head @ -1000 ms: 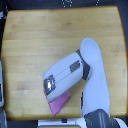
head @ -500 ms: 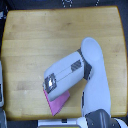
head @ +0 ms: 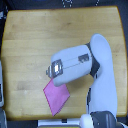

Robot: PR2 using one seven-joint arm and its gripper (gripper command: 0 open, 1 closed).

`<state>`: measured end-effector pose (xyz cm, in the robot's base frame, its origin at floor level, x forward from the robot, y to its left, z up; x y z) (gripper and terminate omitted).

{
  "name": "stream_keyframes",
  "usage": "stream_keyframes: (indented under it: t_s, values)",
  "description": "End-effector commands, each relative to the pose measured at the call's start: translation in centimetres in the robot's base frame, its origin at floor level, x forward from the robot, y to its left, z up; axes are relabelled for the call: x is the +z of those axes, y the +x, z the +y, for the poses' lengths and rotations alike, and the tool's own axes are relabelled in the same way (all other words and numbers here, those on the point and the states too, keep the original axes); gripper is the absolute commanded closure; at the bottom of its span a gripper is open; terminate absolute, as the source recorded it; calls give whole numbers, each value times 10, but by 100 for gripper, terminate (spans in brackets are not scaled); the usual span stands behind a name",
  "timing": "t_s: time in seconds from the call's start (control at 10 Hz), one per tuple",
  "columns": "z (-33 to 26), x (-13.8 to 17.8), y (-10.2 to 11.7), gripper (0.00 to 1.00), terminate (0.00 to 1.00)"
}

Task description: Folding a cloth

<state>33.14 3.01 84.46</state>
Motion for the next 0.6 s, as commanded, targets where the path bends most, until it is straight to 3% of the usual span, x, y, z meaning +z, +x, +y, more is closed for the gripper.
stream_keyframes:
  t_s: [0.0, 0.5]
  values:
    - [-76, 38, 73, 0, 0]
    - [-147, 45, 134, 0, 0]
